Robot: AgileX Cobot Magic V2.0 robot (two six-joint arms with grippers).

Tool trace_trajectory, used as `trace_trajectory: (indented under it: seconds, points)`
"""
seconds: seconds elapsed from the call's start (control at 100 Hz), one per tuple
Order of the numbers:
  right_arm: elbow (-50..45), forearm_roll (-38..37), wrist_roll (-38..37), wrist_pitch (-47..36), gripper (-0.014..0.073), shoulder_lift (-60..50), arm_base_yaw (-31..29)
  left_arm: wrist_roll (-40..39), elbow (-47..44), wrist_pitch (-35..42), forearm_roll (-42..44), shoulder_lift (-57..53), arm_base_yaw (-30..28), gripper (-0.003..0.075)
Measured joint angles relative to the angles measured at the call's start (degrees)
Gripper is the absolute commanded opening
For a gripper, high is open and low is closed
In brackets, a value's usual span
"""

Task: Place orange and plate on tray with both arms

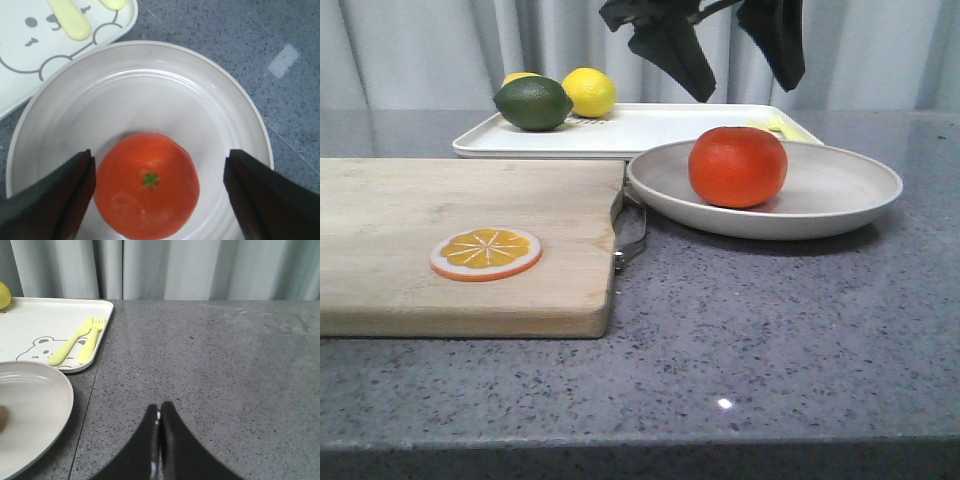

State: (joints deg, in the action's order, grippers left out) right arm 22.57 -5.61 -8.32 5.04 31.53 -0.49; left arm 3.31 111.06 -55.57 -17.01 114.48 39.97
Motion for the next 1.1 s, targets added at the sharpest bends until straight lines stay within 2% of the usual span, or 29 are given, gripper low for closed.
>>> trace_trajectory:
  seconds: [0.23,0.44,0.75,0.8,1.1]
  points:
    - [0.0,0.0,0.0,0.0,-0.0067,0.0,0.0,0.0,-0.42,-0.5,0.72,-2.54,0.0,0.0313]
    - [0.0,0.0,0.0,0.0,-0.0067,0.0,0.0,0.0,-4.09,-0.3,1.08,-8.43,-1.6,0.0181]
    - [0.0,0.0,0.0,0.0,-0.0067,0.0,0.0,0.0,-20.19,7.35,1.26,-23.06,-7.83,0.0]
    - [0.0,0.0,0.0,0.0,-0.0067,0.0,0.0,0.0,-23.23,8.48,1.26,-25.87,-8.72,-0.002]
    - [0.0,0.0,0.0,0.0,-0.0067,0.0,0.0,0.0,-40.04,12.81,1.26,-42.06,-13.37,-0.002]
